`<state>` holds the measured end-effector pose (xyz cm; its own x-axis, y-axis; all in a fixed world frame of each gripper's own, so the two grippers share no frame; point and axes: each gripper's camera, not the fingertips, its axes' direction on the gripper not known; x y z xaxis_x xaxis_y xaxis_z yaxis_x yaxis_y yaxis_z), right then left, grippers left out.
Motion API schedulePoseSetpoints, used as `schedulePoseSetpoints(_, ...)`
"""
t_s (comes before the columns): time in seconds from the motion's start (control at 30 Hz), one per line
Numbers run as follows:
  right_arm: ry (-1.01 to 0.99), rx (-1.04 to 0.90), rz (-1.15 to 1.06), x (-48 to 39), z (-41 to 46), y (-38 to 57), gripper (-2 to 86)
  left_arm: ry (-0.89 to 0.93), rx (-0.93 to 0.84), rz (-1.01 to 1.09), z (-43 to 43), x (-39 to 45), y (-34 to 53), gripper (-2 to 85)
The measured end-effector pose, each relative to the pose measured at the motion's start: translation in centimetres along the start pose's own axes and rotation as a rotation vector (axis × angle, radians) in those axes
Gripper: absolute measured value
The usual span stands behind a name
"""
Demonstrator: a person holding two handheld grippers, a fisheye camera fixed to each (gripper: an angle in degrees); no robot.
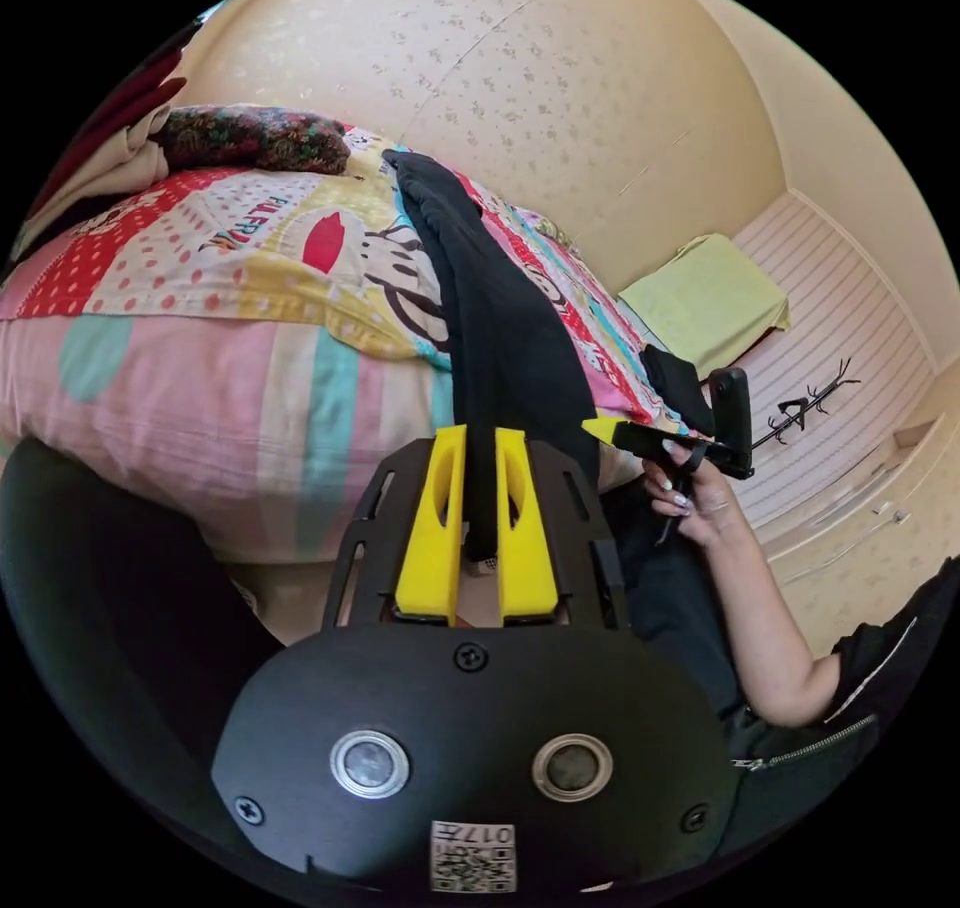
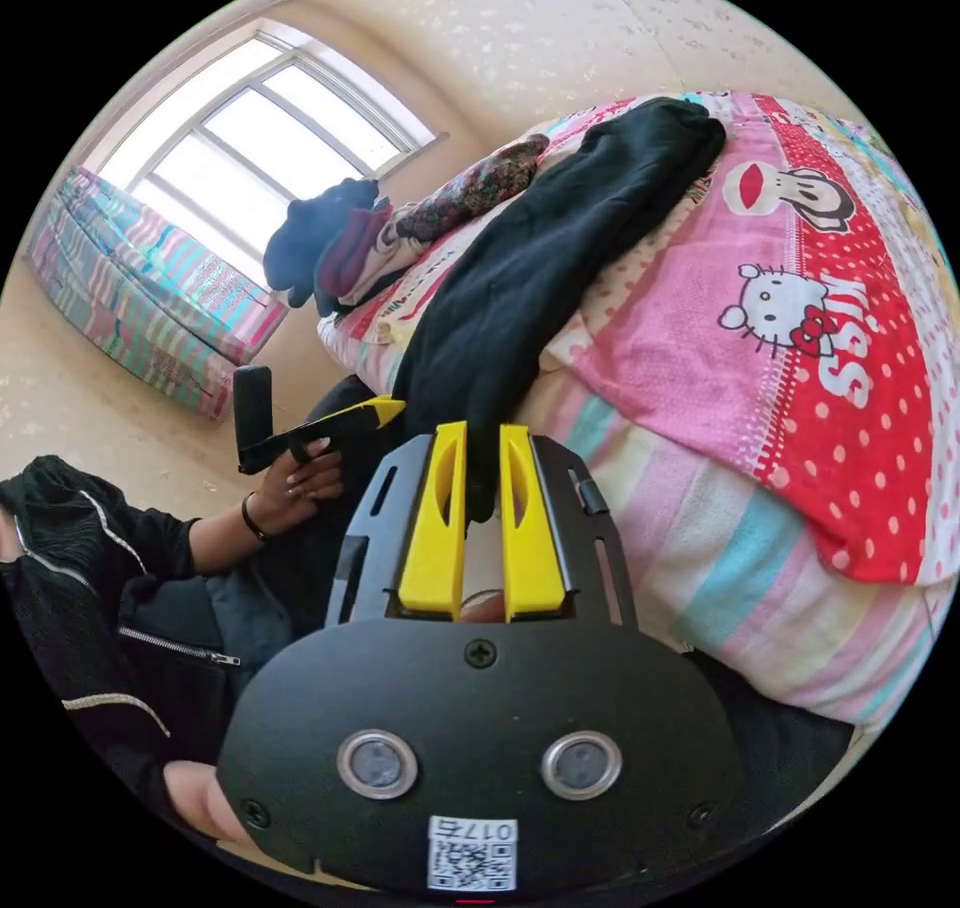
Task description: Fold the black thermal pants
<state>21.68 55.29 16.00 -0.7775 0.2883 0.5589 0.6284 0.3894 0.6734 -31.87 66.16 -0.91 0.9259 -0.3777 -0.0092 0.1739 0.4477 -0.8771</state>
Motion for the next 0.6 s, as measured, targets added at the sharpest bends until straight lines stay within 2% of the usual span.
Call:
schedulePoseSetpoints(0.1, 0.010, -0.045, -0.025, -2.0, -2.0, -2.0, 5.2, 0.027, 0.017, 0.056, -2.1, 1.4, -1.1, 4.1)
schedulePoseSetpoints(0.17, 0.066, 0.122, -0.163, -5.5, -5.1, -2.3, 4.7, 0.021, 0.131, 0.094, -4.3, 3.1, -1.3, 3.8)
schedulePoseSetpoints(0.27, -0.041, 0.188, -0.092, -4.6, -6.7, -3.0, 4.3, -0.010, 0.233, 0.183, -5.7, 5.2, -1.4, 3.4)
schedulePoseSetpoints(0.3, -0.057, 0.163, -0.067, -3.9, -6.4, -3.2, 4.2, -0.042, 0.212, 0.208, -4.9, 5.2, -1.2, 3.3)
schedulePoseSetpoints(0.37, -0.078, -0.052, 0.117, -0.1, -2.9, -3.5, 3.9, -0.118, 0.058, 0.164, -1.8, 4.0, -0.8, 3.3)
schedulePoseSetpoints(0.4, -0.060, -0.122, 0.187, 0.9, -1.7, -3.4, 3.8, -0.141, -0.087, 0.101, 0.9, 2.5, 0.0, 3.3)
schedulePoseSetpoints(0.43, -0.022, -0.136, 0.260, 1.9, -0.3, -2.7, 3.7, -0.104, -0.133, 0.034, 2.5, 1.2, 1.3, 3.3)
schedulePoseSetpoints(0.5, -0.067, -0.070, 0.248, 1.9, -0.6, -2.2, 3.5, 0.007, -0.013, -0.042, 1.8, 0.1, 2.9, 3.3)
schedulePoseSetpoints(0.53, -0.072, -0.073, 0.219, 1.7, -1.2, -2.4, 3.4, 0.056, -0.005, -0.044, 1.5, 0.0, 2.7, 3.2)
schedulePoseSetpoints(0.6, -0.063, -0.080, 0.146, 1.0, -2.3, -2.8, 3.3, 0.034, -0.034, 0.012, 1.3, 0.9, 2.0, 3.3)
